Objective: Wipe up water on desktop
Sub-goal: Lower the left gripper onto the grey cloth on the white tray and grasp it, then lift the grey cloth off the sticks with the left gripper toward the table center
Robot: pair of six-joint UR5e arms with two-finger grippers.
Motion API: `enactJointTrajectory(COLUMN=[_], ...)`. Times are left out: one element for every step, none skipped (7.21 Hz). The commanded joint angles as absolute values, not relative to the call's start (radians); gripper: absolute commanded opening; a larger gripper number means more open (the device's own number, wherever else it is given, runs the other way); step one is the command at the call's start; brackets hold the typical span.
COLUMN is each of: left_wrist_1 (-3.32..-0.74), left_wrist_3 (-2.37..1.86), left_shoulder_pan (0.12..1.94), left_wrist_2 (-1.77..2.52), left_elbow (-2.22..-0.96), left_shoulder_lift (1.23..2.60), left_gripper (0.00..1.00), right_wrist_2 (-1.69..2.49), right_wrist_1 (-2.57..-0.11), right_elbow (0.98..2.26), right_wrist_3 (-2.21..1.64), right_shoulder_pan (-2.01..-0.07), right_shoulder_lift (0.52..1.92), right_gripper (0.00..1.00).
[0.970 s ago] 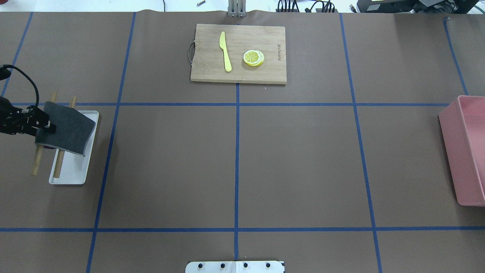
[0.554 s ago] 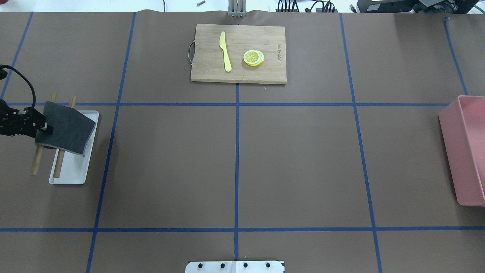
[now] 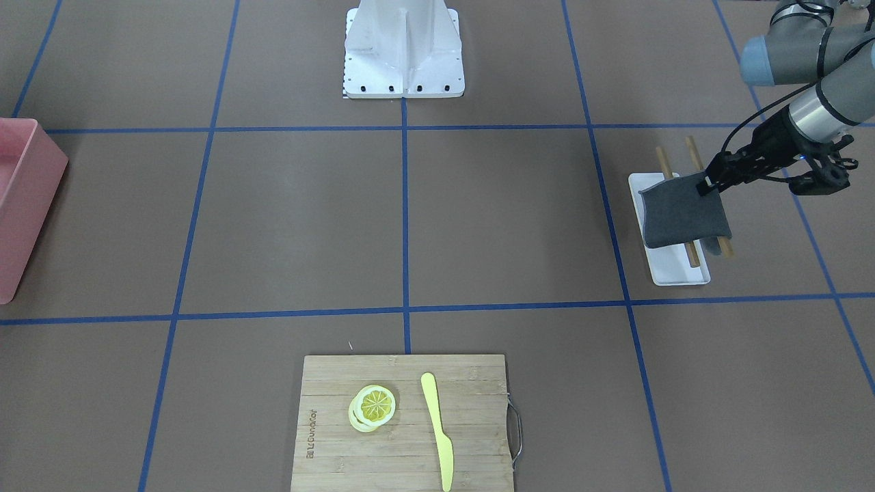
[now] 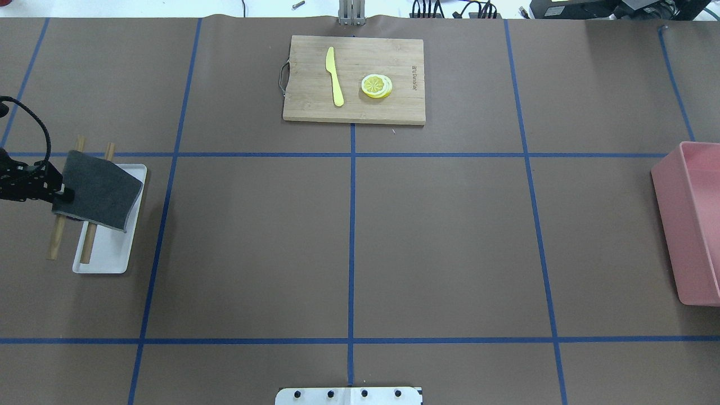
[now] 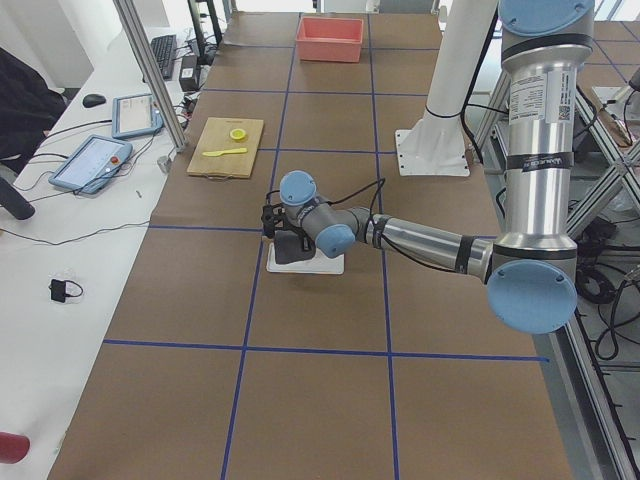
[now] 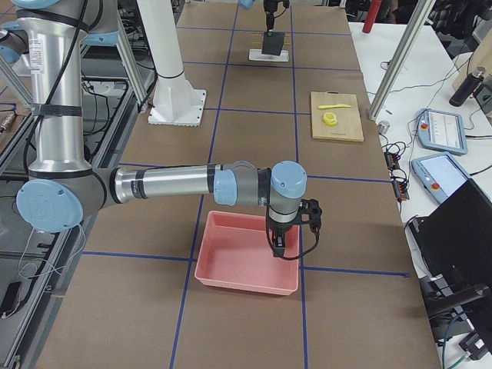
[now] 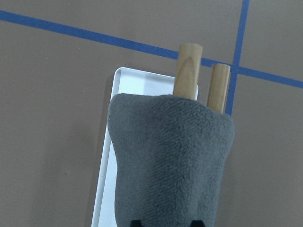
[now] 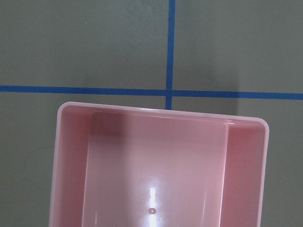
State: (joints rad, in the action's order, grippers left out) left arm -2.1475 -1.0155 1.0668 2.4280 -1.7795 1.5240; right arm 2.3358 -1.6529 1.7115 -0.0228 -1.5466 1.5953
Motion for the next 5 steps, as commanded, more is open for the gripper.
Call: enactJointTrajectory(left_wrist_1=[-2.148, -2.148, -2.148, -2.146, -2.146], left_wrist_3=[-1.015, -1.014, -1.014, -1.014, -1.014], left_shoulder_pan=[1.069, 1.072, 1.089, 1.094, 1.092], left_wrist_2=[2.428, 2.430, 2.430, 2.430, 2.430], left_elbow=[-1.795, -1.801, -1.810, -1.812, -1.810], left_shoulder_lift=[1.505, 1.497, 1.485, 1.482, 1.483], left_gripper=[0.00, 0.00, 0.00, 0.00, 0.00], right_wrist_2=[2.338, 2.351, 2.358, 2.358, 2.358], right_wrist_1=[-1.652, -1.652, -1.652, -1.651, -1.651], right_elbow=[1.712, 1.713, 1.713, 1.712, 1.710], right_wrist_3=[-0.028, -0.029, -0.029, -0.029, -0.029], right_shoulder_pan=[-1.546, -1.546, -1.546, -1.546, -1.545], right_shoulder_lift=[1.595, 1.595, 1.595, 1.595, 1.595], right_gripper=[1.00, 1.00, 1.00, 1.00, 1.00])
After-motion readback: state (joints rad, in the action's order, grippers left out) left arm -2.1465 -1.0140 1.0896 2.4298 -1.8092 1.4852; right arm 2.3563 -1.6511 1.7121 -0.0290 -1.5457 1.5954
